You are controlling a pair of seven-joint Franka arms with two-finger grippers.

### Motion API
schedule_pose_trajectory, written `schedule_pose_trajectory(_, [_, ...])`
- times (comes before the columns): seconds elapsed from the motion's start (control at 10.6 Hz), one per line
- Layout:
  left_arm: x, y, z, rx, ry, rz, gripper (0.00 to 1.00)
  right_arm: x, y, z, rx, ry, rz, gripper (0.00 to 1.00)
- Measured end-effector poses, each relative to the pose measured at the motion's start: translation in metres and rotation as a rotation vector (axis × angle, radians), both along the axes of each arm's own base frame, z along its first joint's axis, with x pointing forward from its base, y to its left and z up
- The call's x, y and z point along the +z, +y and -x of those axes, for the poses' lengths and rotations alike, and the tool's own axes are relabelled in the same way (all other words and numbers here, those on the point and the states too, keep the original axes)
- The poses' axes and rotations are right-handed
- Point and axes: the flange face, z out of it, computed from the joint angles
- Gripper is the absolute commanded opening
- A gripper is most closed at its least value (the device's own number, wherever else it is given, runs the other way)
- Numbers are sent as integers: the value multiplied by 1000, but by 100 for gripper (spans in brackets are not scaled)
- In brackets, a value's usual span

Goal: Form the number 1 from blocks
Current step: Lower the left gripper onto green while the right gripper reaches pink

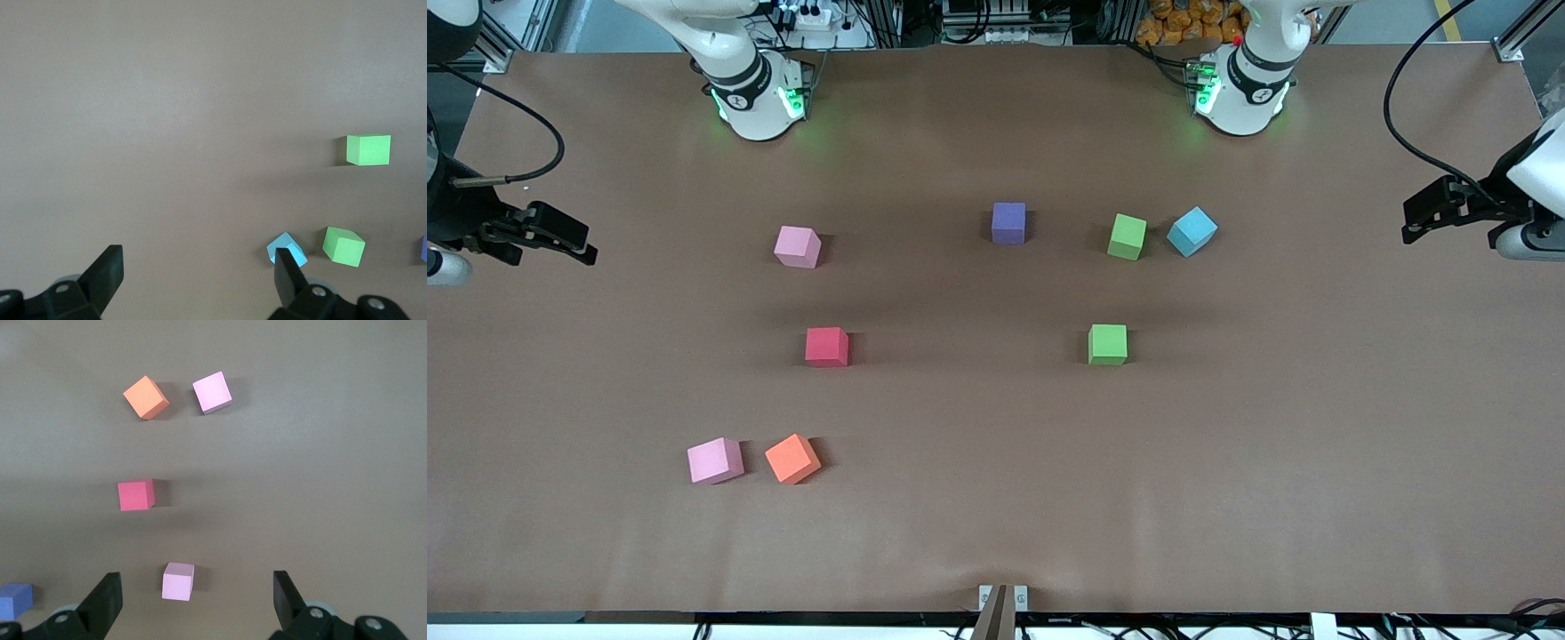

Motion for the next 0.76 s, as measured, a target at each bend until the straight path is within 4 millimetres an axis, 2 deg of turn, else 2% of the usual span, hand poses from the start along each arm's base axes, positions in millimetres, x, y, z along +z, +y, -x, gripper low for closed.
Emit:
schedule_pose_trajectory(0.19, [0, -1, 0, 0, 1, 7, 100, 0, 1, 0, 2, 0, 0, 100])
schedule_pose_trajectory(0.28, [-4, -8, 0, -8, 11, 45, 100, 0, 1, 0, 3, 0, 0, 100])
schedule_pose_trajectory(0.38, [-15, -29, -2, -32, 40, 127, 100, 0, 2, 0, 5, 0, 0, 100])
schedule_pose_trajectory(0.47, [-32, -62, -7, -73, 68, 203, 100, 0, 3, 0, 7, 1, 0, 100])
schedule_pose_trajectory(0.57, [-52, -108, -13, -134, 62, 239, 100, -1, 3, 0, 8, 2, 0, 100])
schedule_pose_trajectory(0.66, [-73, -163, -12, -170, 41, 256, 100, -1, 3, 0, 8, 3, 0, 100])
schedule_pose_trajectory(0.76, [-99, -218, -1, -175, 42, 272, 100, -1, 3, 0, 7, 2, 0, 100])
